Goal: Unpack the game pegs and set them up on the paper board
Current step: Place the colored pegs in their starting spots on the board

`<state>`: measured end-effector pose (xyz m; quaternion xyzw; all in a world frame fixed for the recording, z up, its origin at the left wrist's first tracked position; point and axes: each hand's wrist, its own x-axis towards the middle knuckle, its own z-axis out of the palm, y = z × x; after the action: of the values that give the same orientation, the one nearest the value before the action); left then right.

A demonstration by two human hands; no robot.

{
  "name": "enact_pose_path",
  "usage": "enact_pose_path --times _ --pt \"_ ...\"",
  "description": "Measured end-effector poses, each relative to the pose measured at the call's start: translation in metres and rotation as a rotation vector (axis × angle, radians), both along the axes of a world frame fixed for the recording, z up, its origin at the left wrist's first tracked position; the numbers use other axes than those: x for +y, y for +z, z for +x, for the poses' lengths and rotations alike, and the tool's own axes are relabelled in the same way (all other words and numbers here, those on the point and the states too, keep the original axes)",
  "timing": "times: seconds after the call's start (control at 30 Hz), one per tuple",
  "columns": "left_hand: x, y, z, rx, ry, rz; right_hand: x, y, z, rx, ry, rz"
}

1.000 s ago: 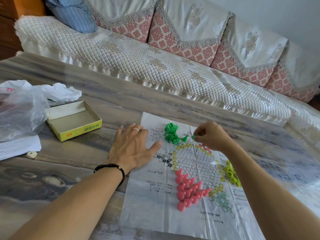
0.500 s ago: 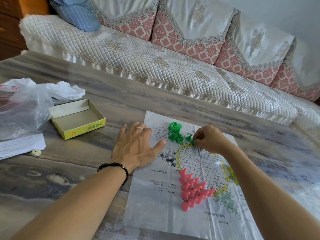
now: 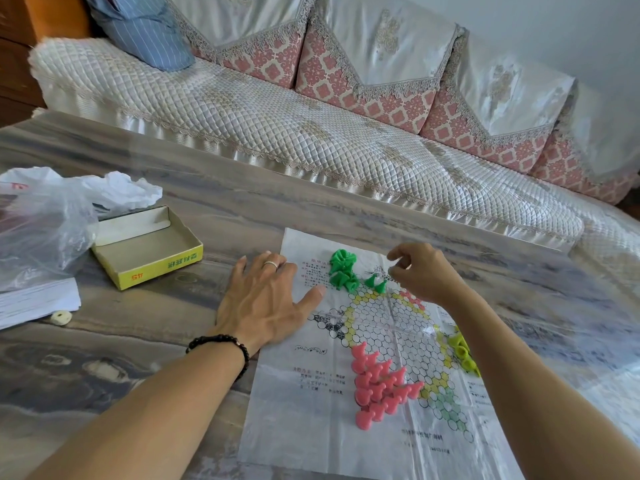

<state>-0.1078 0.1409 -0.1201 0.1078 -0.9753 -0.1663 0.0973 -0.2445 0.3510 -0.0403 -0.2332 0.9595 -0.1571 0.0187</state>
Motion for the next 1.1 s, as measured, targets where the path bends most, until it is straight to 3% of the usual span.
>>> enact_pose_path --times 0.13,0.37,0.97,1.1 --pt "-0.001 -0.002 -0.001 -0.005 0.005 0.005 -0.018 0.014 0.011 0.077 0.125 0.010" --pt "0.000 -0.001 -0.001 0.010 0.016 0.006 -0.045 0.002 0.019 0.025 0.256 0.174" --pt "0.000 0.000 -0.001 0.012 0.008 0.009 -0.049 -0.016 0.021 0.071 0.299 0.307" --pt "0.000 0.001 0.001 0.005 0.004 0.008 -0.042 -0.003 0.019 0.062 0.273 0.209"
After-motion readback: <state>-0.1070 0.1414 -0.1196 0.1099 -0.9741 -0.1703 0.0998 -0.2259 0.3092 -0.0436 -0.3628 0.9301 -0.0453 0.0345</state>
